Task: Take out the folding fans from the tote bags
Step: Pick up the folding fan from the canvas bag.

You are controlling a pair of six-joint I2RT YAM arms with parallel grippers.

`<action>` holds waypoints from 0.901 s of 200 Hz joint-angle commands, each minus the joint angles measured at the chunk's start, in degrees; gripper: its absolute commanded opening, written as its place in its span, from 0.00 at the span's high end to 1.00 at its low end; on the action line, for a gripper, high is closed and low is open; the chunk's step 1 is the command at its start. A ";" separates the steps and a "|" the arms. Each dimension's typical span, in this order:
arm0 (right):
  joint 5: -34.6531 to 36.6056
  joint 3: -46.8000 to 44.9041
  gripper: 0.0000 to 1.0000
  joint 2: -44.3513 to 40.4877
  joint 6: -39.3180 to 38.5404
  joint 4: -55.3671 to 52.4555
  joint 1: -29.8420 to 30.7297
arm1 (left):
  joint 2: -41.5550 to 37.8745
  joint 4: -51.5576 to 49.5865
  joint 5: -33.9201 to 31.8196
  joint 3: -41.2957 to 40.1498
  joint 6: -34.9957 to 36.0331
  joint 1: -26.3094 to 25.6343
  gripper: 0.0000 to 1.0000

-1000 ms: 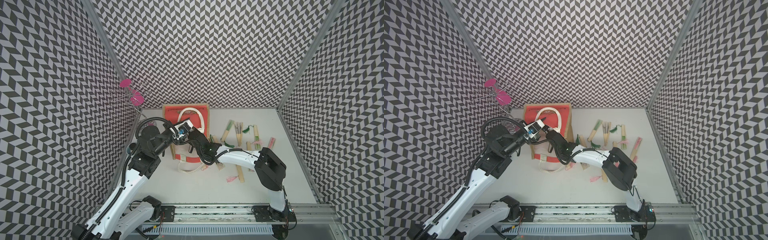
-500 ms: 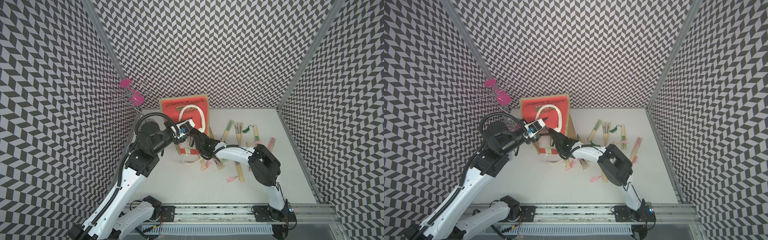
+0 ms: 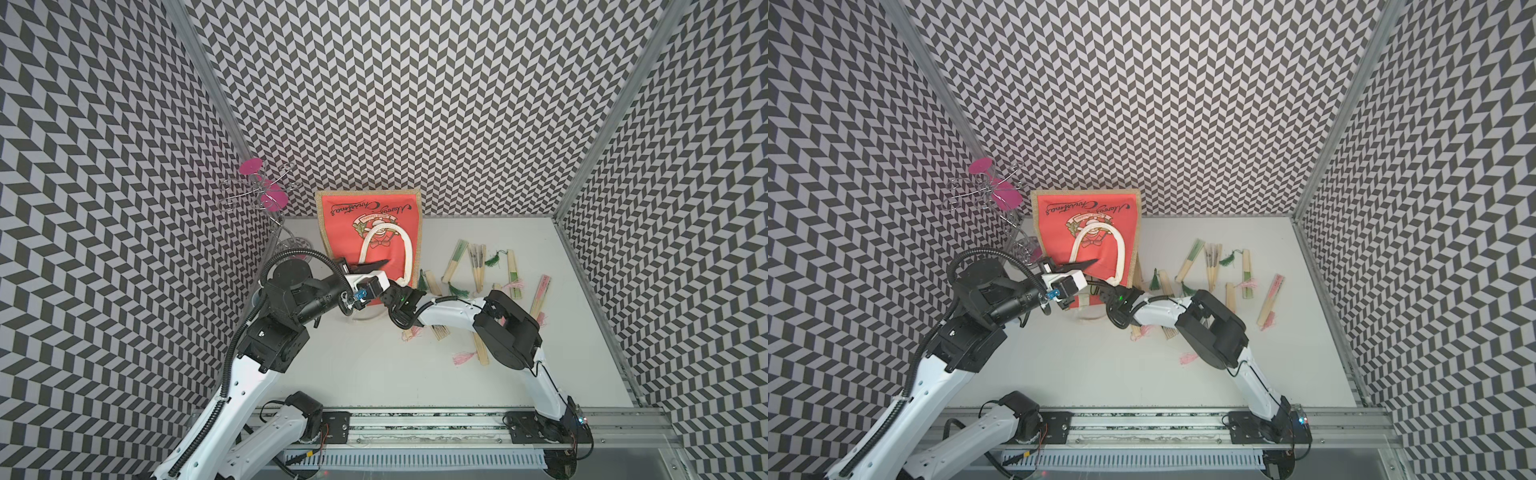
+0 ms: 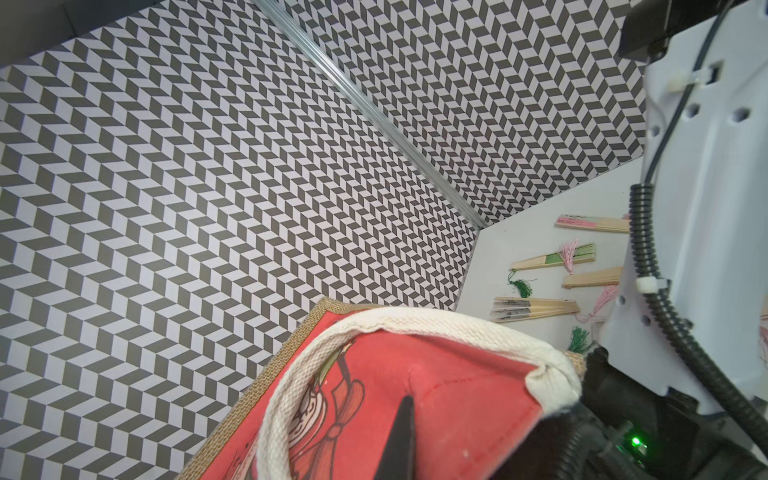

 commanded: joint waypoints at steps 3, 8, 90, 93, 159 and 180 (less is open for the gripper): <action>1.90 -1.55 0.46 -3.15 -6.29 12.93 -0.53 | 1.09 1.85 1.34 2.48 -2.39 -0.97 1.00; 2.10 -1.71 0.46 -3.33 -6.48 13.16 -0.50 | 1.62 1.96 0.74 2.64 -2.68 -0.97 1.00; -5.47 -4.23 0.72 -10.74 12.71 -12.46 0.97 | 3.62 9.48 -11.08 2.79 -9.26 -0.96 1.00; -5.94 -4.23 0.73 -11.08 13.77 -13.38 0.97 | 3.53 9.67 -11.20 2.78 -9.35 -0.94 1.00; -16.24 -4.14 0.91 -14.45 25.27 -29.41 1.32 | 4.69 11.52 -15.57 3.44 -11.27 -0.87 1.00; -17.80 -4.69 0.83 -14.46 25.71 -31.39 1.41 | 4.83 10.45 -13.88 3.53 -10.52 -0.81 1.00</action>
